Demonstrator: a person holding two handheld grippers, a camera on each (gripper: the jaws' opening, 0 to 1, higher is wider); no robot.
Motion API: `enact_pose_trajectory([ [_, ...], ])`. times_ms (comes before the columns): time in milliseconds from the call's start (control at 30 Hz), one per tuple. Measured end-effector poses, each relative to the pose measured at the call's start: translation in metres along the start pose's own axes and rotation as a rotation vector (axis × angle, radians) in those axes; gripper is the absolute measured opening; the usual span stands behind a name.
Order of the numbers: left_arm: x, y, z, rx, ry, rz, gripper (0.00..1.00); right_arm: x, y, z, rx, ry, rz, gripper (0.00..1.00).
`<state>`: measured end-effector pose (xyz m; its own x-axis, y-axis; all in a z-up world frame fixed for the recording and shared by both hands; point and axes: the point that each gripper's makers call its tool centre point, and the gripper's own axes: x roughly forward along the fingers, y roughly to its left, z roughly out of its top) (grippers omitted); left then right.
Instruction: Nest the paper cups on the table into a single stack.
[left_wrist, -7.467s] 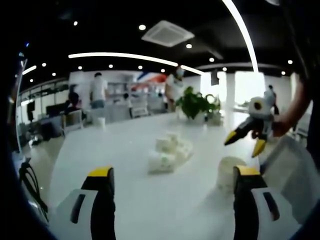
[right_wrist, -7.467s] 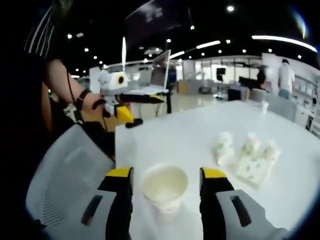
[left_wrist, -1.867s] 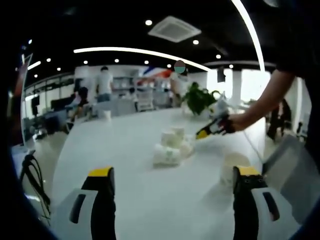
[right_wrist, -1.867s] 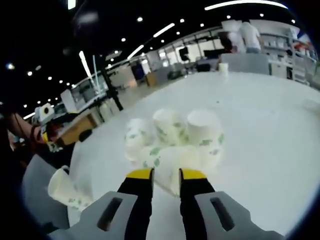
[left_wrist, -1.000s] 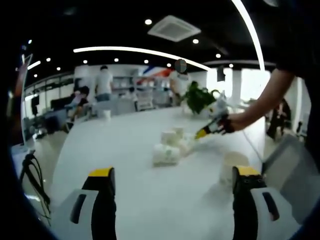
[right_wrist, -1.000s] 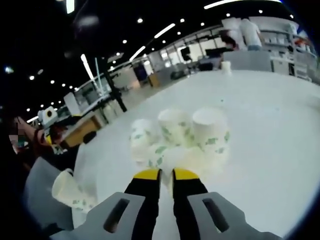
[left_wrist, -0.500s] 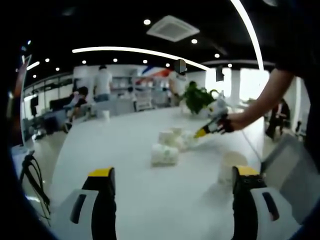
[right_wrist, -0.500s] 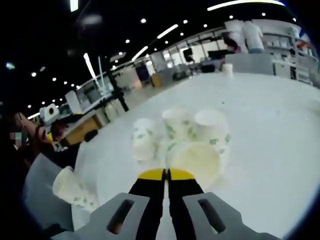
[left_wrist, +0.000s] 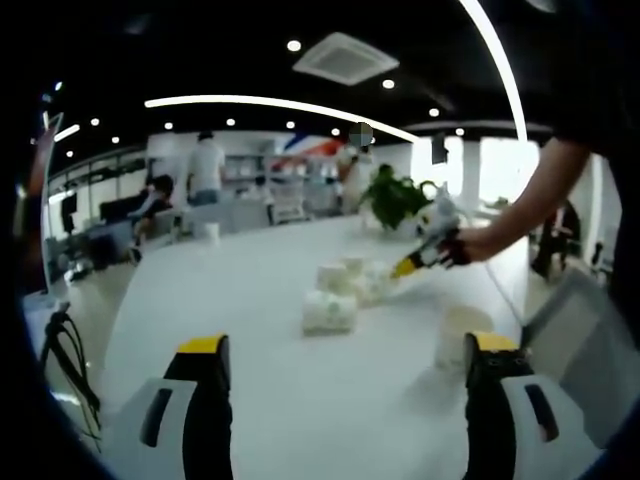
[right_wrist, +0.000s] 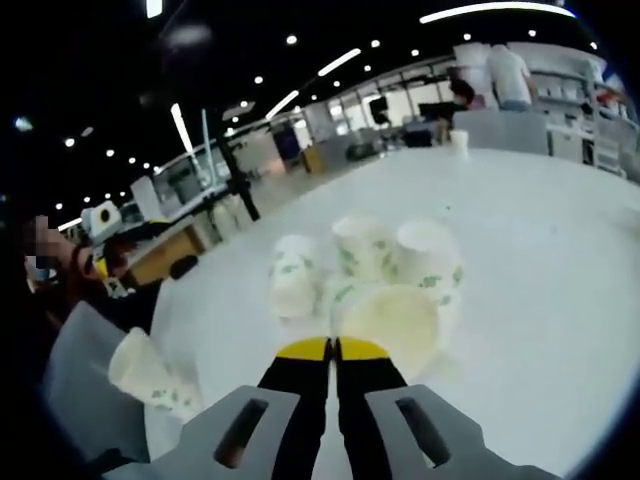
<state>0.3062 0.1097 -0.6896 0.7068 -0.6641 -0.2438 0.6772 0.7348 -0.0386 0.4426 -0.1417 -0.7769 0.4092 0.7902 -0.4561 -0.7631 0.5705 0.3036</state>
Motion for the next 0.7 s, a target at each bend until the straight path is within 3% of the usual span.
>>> enact_pose_trajectory([
  [433, 0.0, 0.0, 0.005, 0.002, -0.013, 0.002, 0.95, -0.012, 0.009, 0.009, -0.041, 0.019, 0.001, 0.0],
  [700, 0.002, -0.004, 0.007, 0.005, -0.016, -0.007, 0.95, -0.022, 0.027, 0.021, -0.066, 0.004, 0.021, 0.0],
])
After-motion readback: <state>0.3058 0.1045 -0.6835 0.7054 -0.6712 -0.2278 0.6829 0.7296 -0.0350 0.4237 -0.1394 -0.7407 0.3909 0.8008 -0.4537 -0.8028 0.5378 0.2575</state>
